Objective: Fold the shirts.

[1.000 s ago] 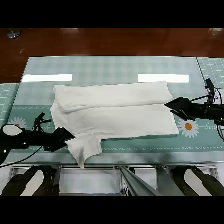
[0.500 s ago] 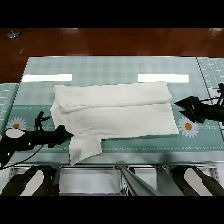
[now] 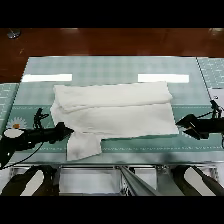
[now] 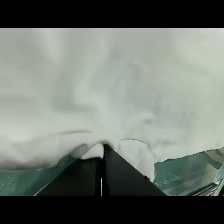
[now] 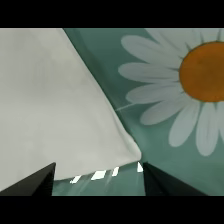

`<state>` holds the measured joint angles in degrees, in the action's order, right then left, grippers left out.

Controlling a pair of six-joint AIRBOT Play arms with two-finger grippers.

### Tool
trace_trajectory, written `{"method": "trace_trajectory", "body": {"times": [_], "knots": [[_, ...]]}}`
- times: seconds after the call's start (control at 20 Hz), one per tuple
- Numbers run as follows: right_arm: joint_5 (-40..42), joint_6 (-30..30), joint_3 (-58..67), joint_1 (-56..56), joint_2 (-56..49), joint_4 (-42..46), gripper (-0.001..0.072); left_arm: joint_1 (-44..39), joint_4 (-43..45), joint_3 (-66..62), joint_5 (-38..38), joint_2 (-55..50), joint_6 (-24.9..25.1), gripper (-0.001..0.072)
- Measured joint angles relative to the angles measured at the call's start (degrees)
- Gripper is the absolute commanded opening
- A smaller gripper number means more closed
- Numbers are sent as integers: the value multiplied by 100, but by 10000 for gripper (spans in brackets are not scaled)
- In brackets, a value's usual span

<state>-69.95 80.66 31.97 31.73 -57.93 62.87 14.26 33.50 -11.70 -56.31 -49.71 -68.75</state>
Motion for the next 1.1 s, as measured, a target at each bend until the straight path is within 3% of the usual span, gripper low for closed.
{"method": "trace_trajectory", "body": {"times": [0.4, 0.45, 0.5, 0.55, 1.1], "knots": [[157, -188, 46, -531, -922, -345, 619, 0, -273, -2, 46, 0, 203, 26], [216, -221, 52, -551, -1010, -448, 589, 0, -286, 0, 46, 0, 216, 27], [332, -249, 52, -557, -1084, -564, 405, 0, -291, 0, 46, 0, 216, 27], [518, -306, 50, -568, -1163, -636, 35, 0, -297, 0, 46, 0, 219, 27], [273, -925, 1228, -588, -1456, -1609, 31, 369, 109, -1674, -417, -282, 208, 26]]}}
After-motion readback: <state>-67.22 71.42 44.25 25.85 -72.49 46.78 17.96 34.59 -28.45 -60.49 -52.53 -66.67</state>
